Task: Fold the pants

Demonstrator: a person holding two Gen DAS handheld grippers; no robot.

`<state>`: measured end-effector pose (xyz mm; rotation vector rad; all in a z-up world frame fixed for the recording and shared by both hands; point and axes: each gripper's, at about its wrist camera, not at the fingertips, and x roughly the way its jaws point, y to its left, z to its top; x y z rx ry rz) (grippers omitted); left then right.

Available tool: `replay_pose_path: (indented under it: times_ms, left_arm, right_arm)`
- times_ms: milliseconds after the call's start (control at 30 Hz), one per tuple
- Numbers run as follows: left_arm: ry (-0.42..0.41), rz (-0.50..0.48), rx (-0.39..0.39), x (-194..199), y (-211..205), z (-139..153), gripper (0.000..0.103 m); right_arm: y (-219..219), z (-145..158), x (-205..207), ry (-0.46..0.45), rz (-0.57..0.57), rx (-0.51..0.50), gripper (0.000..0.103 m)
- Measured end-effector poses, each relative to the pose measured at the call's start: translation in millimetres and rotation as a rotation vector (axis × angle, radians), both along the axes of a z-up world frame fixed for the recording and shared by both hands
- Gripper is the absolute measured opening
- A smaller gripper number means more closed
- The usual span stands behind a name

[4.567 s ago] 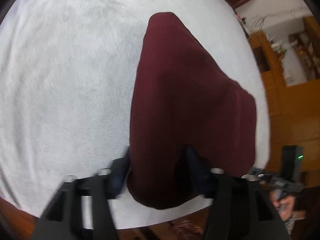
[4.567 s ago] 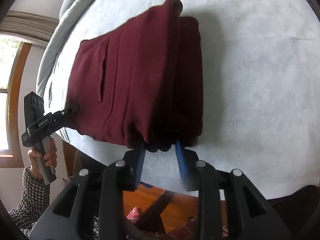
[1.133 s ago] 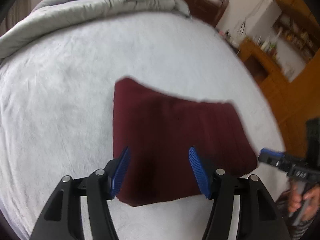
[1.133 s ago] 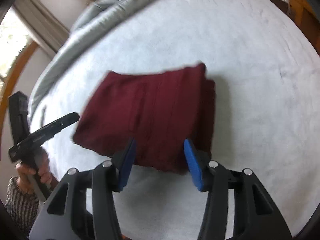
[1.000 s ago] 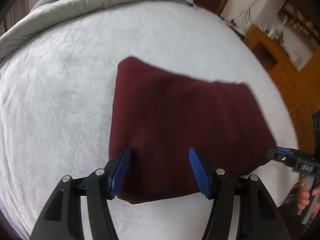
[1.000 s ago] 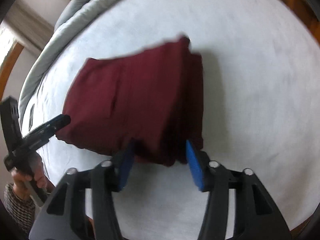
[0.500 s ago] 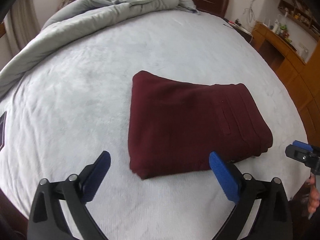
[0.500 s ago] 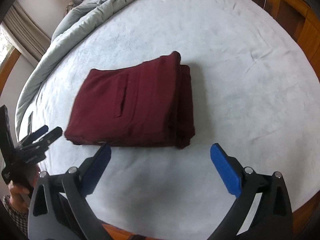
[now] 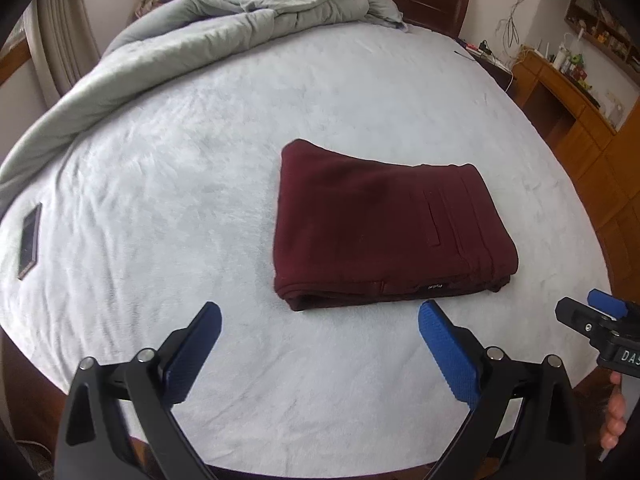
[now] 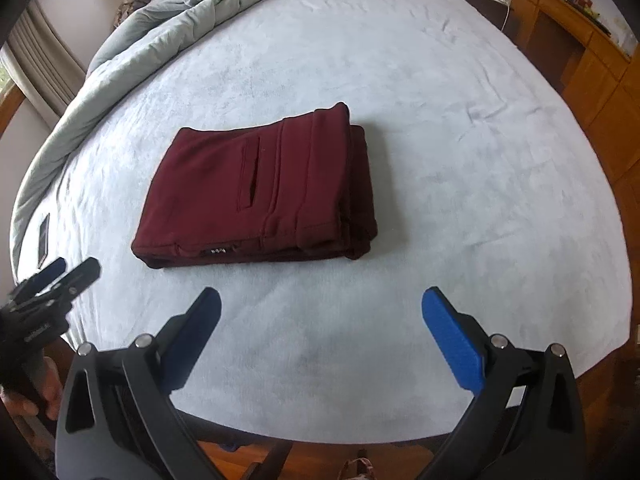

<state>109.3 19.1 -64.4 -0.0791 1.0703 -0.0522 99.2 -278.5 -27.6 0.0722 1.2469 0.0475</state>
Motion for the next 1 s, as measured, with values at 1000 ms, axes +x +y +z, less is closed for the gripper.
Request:
replay_pose_path:
  times_ms: [1000]
  left_arm:
    - [-0.055, -0.018, 0.057, -32, -9, 49, 0.099]
  right_arm:
    - [15, 26, -19, -0.005, 0.001, 0.006, 0.100]
